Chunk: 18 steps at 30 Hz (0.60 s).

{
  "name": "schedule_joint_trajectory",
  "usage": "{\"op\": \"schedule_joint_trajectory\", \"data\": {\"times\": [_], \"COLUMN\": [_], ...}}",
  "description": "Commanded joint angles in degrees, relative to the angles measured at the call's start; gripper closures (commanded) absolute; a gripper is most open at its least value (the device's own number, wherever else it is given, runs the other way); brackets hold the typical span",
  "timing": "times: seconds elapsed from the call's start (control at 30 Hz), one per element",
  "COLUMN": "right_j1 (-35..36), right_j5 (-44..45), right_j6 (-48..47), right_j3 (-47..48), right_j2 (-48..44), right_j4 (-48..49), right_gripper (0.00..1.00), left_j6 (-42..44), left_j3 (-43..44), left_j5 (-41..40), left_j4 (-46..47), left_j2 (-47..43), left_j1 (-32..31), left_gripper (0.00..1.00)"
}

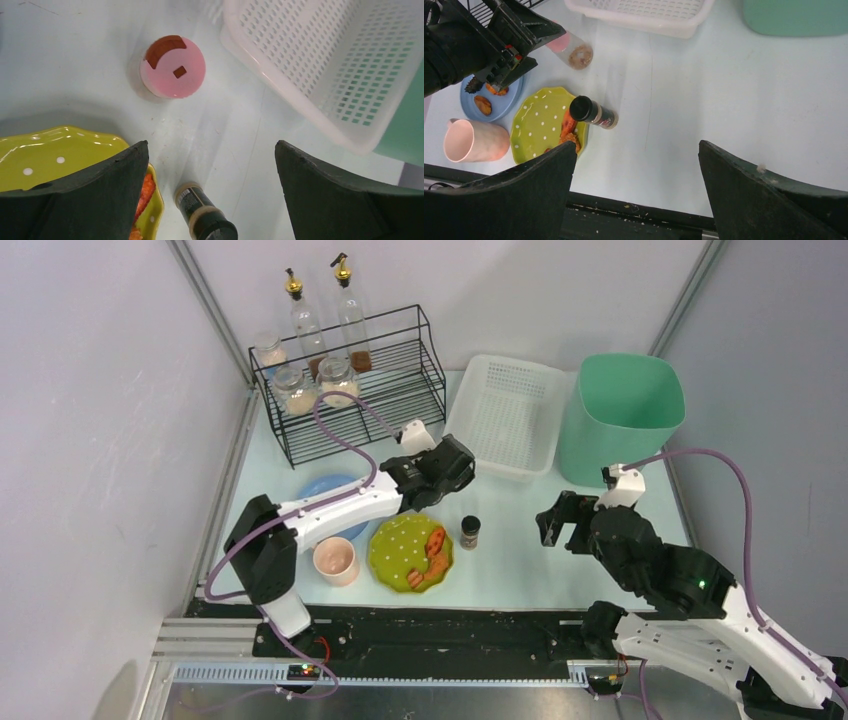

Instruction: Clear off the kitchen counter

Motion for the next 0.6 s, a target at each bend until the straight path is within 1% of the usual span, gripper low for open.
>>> {"op": "schedule_joint_trajectory", "data": {"times": [0.0,0.37,0.57], "right_j1": [0.21,0.17,0.24], "right_j5": [-0.15,-0.52,-0.72], "right_j6": [0.34,0.03,-0.3], "right_j3": [-0.24,-0.71,-1.01], "right_j2": [-0.69,-1.48,-1.21], "right_j4": [1.04,0.95,1.35], "right_gripper": [0.04,0.04,0.03], "left_j6": [-1.49,0.03,2.02], "left_j3": [2.41,4.07,6.06], "left_j5": [-3.68,-2.34,-1.93], "left_j4": [-1.43,-2.01,-2.06], "left_j2": [1.73,6.42,8.08], "left_j1": [2.14,6.01,6.85], "left_gripper": [0.0,0.01,0.11]}}
